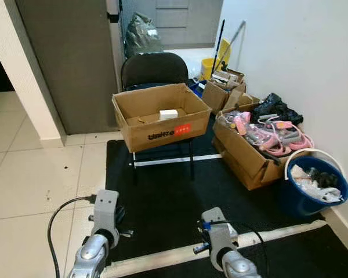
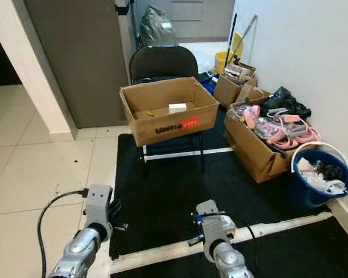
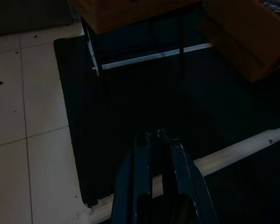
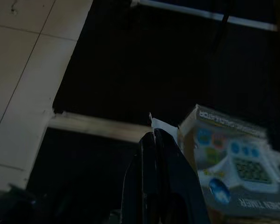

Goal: Picking trash to rubbish bin

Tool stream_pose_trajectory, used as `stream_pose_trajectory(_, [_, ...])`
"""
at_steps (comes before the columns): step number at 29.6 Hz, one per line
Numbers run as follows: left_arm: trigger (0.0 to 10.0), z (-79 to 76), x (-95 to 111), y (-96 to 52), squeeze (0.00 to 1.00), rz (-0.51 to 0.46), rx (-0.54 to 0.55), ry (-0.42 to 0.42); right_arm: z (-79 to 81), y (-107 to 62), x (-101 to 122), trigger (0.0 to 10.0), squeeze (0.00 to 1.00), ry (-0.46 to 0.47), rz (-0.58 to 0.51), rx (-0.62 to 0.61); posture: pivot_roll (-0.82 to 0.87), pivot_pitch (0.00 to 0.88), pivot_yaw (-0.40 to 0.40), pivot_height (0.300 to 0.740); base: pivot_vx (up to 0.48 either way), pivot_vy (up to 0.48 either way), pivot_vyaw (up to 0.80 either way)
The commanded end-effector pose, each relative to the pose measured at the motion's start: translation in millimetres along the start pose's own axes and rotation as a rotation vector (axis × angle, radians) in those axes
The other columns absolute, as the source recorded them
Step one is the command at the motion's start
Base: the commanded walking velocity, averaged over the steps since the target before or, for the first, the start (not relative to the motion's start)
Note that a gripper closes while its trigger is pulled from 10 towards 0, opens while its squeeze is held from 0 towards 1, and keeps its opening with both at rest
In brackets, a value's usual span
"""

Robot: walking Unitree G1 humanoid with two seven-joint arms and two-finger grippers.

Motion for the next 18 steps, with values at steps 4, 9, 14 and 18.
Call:
stream_pose_trajectory(4, [10.0,-2.0,-4.0,-0.6,0.0,0.014,0.0,-0.007,-3.8,-1.0,-2.1,10.0,0.0,0.005,0.007,-0.012,-0.03,0.067,0.021,0.74,0.342,0.0,0.0])
stream_pose_trajectory(9, [10.0,-2.8,-4.2,-0.2,0.0,0.015,-0.003,-0.008,-4.2,-0.8,-1.4,10.0,0.0,0.006,0.004,-0.014,-0.03,0.069,0.021,0.74,0.343,0.0,0.0])
stream_pose_trajectory(14, [10.0,-2.9,-3.3,0.2,0.0,0.013,-0.003,-0.009,-4.1,-0.7,-1.6,10.0,0.0,0.006,0.005,-0.014,-0.03,0.071,0.02,0.74,0.341,0.0,0.0])
stream_pose_trajectory(18, [10.0,-1.7,-3.8,0.2,0.0,0.015,0.0,-0.008,-3.9,-0.2,-0.7,10.0,0.0,0.007,0.002,-0.013,-0.03,0.07,0.02,0.74,0.344,0.0,0.0])
Point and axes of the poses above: a point about 5 cm out from each wrist's last joint towards the gripper, its own y axis pointing out of the wrist towards the gripper, its own x axis along the axis of the wrist's last joint, z = x × y, the point moved 2 cm from there along y, pointing out of the wrist towards the gripper, and after that the axes turned 4 degrees about y, right-handed, at the moved point
